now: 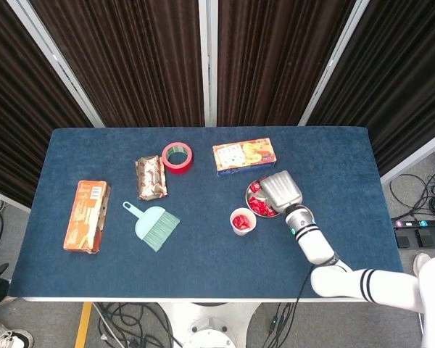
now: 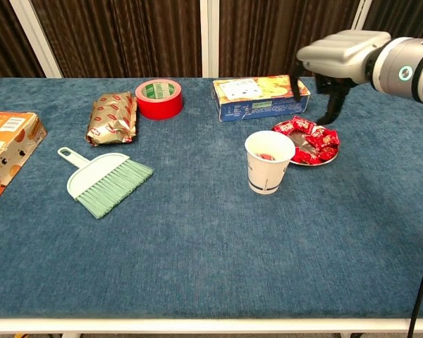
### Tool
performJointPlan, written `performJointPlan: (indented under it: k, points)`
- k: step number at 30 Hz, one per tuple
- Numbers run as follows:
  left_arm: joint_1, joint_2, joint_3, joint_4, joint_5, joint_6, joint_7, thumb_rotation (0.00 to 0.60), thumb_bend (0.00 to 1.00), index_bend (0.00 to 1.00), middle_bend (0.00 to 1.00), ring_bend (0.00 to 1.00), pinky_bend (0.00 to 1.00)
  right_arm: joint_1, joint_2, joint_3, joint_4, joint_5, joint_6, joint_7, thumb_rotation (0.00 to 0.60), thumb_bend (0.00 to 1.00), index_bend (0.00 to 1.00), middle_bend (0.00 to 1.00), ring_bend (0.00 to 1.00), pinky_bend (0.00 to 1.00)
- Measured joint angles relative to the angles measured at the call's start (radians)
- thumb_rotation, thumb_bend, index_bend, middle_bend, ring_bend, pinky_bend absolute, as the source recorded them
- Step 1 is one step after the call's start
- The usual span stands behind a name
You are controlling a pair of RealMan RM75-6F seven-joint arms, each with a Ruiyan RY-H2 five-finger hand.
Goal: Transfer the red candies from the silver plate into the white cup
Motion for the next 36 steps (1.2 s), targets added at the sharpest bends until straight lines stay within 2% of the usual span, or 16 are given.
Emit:
performJointPlan:
  k: [7, 16, 36]
  points:
    - [0.001, 0.001, -0.002, 0.009, -0.004, -0.001, -0.012, 0.600, 0.11, 0.15, 0.16, 0.06, 0.19, 0.043, -0.062, -0.009, 0.180, 0.219, -0.058, -0.087, 0.600, 0.10, 0.44, 1.00, 1.00, 1.00]
    - [-0.001, -0.004, -0.005, 0.023, -0.010, -0.009, -0.024, 0.600, 0.11, 0.15, 0.16, 0.06, 0.19, 0.090, -0.160, -0.022, 0.356, 0.275, -0.148, -0.127, 0.600, 0.11, 0.44, 1.00, 1.00, 1.00]
    - [0.000, -0.016, -0.005, 0.058, -0.016, -0.019, -0.050, 0.600, 0.11, 0.15, 0.16, 0.06, 0.19, 0.108, -0.212, -0.050, 0.431, 0.336, -0.195, -0.150, 0.600, 0.14, 0.46, 1.00, 1.00, 1.00]
